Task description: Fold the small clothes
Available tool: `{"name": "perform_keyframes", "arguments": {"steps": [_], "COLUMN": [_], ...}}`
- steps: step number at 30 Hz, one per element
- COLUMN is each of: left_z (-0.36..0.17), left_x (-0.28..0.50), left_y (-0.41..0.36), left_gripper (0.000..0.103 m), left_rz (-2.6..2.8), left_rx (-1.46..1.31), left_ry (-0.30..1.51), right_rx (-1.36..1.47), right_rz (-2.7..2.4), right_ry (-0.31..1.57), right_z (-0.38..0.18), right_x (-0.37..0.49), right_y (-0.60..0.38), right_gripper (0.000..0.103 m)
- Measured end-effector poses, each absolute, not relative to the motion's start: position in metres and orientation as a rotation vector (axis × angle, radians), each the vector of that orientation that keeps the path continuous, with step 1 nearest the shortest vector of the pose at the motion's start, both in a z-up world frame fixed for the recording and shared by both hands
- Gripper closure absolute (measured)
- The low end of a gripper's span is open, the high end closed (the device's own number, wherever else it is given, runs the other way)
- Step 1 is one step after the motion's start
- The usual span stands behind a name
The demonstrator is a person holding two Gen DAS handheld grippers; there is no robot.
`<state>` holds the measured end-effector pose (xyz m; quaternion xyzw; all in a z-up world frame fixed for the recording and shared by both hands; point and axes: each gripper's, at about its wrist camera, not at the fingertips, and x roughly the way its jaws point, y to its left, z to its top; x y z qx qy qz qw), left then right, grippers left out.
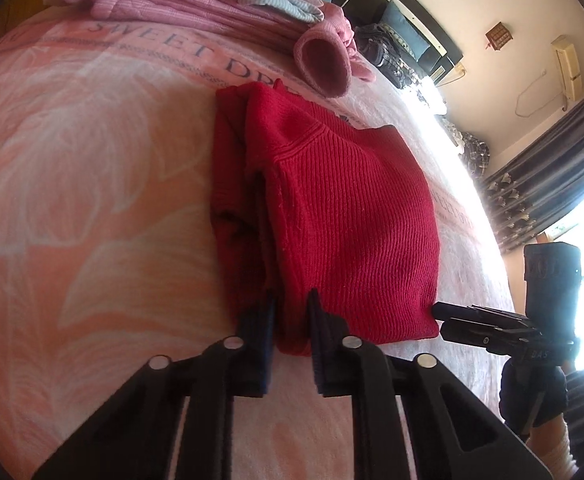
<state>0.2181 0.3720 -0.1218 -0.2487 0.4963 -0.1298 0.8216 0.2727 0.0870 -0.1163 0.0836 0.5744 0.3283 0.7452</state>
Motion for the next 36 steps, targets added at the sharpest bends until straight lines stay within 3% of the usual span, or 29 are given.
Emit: {"name": "perform_keyframes", "arguments": {"steps": [7,11,13,14,15,18,36], "left_z": [-0.135,-0.137,-0.135,-0.133,-0.128,-0.116,-0.141], "left_x": [0.216,0.218,0.217,0.217,0.215,0.22,0.295], "left_y": [0.38,0.383,0.386,0.387,0.388,0.391,0.411], "left_gripper": [0.095,0.087,0.075,0.058,0.049,0.039,0.036], "left_rz": [-0.25,-0.27,-0.282,-0.278,-0.273,-0.256,-0.217], "left_rx": [-0.485,-0.509,-0.544,-0.551,-0.557,-0.568,-0.734], "left_ry": [1.089,1.095,1.106,1.109,1.097,1.072,1.096], "right_rx": [0.169,0.145,0.152,0.161,0.17,0.192,0.245], "right_rz": [0.72,0.717,0.722,0.722,0.723,0.719,0.702], "right_ry": [1.256,1.253,1.253,1.254,1.253,1.243,1.228], "right_z": [-0.117,-0.118,-0.117,-0.117,-0.116,-0.112,-0.112], "right_x": [0.267,0.263,0.262,0.263,0.263,0.263,0.264], "right_y": [0.091,0.095,0.094,0.092,0.09,0.085,0.061], "right_gripper": [0.044,0.044,0.044,0.044,0.044,0.044,0.043]}}
